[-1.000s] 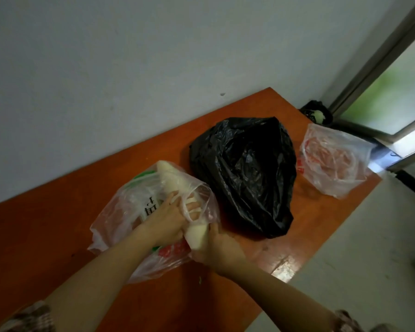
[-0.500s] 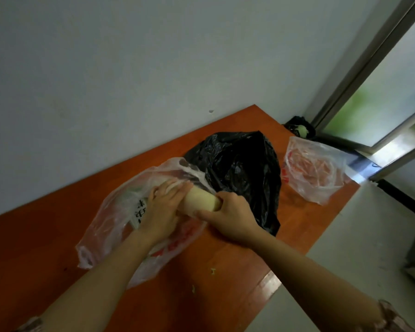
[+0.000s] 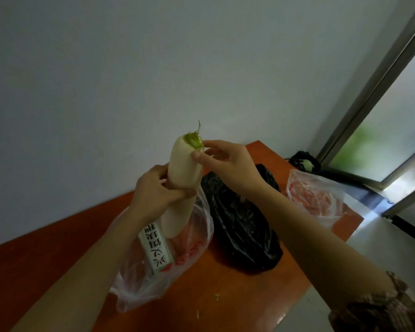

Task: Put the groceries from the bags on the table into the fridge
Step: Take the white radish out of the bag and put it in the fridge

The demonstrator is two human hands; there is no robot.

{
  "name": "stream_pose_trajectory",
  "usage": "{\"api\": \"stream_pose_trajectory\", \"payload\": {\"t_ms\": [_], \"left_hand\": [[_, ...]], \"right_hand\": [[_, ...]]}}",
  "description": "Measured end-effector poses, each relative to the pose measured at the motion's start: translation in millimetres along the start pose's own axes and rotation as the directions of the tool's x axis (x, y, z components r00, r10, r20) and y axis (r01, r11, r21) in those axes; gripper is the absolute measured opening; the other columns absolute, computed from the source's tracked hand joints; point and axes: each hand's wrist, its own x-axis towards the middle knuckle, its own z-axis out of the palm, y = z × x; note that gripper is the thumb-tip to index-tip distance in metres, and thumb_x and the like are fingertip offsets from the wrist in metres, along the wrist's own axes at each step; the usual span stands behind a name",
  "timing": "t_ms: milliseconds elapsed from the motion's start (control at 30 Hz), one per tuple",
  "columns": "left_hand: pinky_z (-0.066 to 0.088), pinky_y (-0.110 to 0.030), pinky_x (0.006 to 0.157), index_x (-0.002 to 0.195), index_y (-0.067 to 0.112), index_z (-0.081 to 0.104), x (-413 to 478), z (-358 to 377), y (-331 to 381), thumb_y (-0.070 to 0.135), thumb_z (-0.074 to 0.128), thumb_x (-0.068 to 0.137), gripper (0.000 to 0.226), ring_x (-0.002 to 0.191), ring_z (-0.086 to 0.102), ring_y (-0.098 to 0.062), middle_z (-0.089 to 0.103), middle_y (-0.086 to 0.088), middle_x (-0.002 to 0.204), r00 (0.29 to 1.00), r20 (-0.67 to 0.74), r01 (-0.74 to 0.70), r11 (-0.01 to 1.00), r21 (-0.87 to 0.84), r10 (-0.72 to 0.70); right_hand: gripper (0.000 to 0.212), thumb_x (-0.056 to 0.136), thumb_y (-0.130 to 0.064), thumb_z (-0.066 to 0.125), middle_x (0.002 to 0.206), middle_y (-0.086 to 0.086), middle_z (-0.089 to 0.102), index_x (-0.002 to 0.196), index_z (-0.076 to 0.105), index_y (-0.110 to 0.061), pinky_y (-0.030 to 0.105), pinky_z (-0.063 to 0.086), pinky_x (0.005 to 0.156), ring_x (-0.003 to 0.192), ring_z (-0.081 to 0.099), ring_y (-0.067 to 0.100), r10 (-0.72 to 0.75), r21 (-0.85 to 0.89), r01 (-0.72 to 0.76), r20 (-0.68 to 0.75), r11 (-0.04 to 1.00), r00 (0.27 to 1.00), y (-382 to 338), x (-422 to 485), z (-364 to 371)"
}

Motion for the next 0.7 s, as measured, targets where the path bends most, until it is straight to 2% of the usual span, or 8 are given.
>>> {"api": "stream_pose_trajectory", "payload": {"t_ms": [100,200,267,400,533,600,700], "left_hand": [[0.049,-0.021,0.070,0.115,0.020,0.061,-1,-9,29,0.043,0.088,0.055,0.070,0.093,0.061,-0.005,0.065,0.008,0.103,1.000,0.000,-0.020,1.000,-0.022,0.020],[0.048,-0.018,0.066,0.110,0.025,0.062,-2,-12,66,0.040,0.089,0.055,0.063,0.089,0.061,-0.001,0.065,0.015,0.098,0.998,0.030,-0.046,0.998,-0.045,0.048],[0.048,-0.017,0.065,0.109,0.025,0.063,-3,-5,91,0.035,0.087,0.058,0.057,0.087,0.062,-0.003,0.066,0.015,0.097,0.995,0.072,-0.058,0.996,-0.071,0.064],[0.049,-0.017,0.063,0.109,0.023,0.066,-11,29,140,0.034,0.087,0.057,0.056,0.084,0.065,-0.006,0.069,0.010,0.096,0.980,0.169,-0.082,0.988,-0.128,0.103],[0.054,-0.022,0.067,0.109,0.023,0.067,-33,90,189,0.034,0.086,0.058,0.056,0.086,0.067,-0.008,0.070,0.008,0.098,0.942,0.292,-0.112,0.976,-0.189,0.165],[0.056,-0.025,0.070,0.102,0.027,0.067,-48,128,210,0.031,0.087,0.059,0.048,0.086,0.068,-0.010,0.070,0.008,0.097,0.920,0.349,-0.096,0.967,-0.236,0.176],[0.056,-0.026,0.074,0.098,0.033,0.064,-80,197,245,0.031,0.087,0.059,0.045,0.091,0.067,-0.009,0.070,0.011,0.100,0.865,0.450,-0.094,0.952,-0.291,0.223]], "right_hand": [[0.035,0.087,-0.036,0.067,0.103,-0.006,0.072,0.118,0.068,-0.018,0.026,0.055,0.085,0.095,0.067,0.004,-0.006,0.119,0.008,-0.020,0.993,1.000,-14,-1,-16],[0.033,0.089,-0.034,0.065,0.105,-0.004,0.072,0.118,0.068,-0.018,0.040,0.058,0.084,0.098,0.067,0.011,0.039,0.271,-0.025,-0.047,0.962,0.998,-20,-9,-37],[0.033,0.089,-0.034,0.065,0.105,-0.003,0.072,0.118,0.068,-0.019,0.041,0.057,0.084,0.098,0.067,0.013,0.047,0.311,-0.018,-0.085,0.950,0.995,-21,-18,-55],[0.032,0.087,-0.033,0.067,0.104,-0.003,0.073,0.114,0.070,-0.015,0.032,0.056,0.082,0.097,0.068,0.011,0.035,0.305,0.017,-0.166,0.952,0.986,-26,-47,-111],[0.038,0.082,-0.031,0.071,0.107,-0.003,0.073,0.116,0.068,-0.013,0.033,0.056,0.087,0.101,0.067,0.011,0.027,0.267,0.031,-0.214,0.963,0.977,-23,-93,-190],[0.035,0.083,-0.028,0.071,0.108,-0.004,0.072,0.114,0.068,-0.014,0.033,0.056,0.087,0.102,0.067,0.011,0.039,0.237,0.011,-0.204,0.971,0.978,-19,-121,-230],[0.022,0.085,-0.024,0.069,0.100,-0.008,0.074,0.107,0.069,-0.019,0.024,0.057,0.079,0.097,0.068,0.009,0.073,0.182,-0.036,-0.200,0.983,0.977,-7,-180,-290]]}}
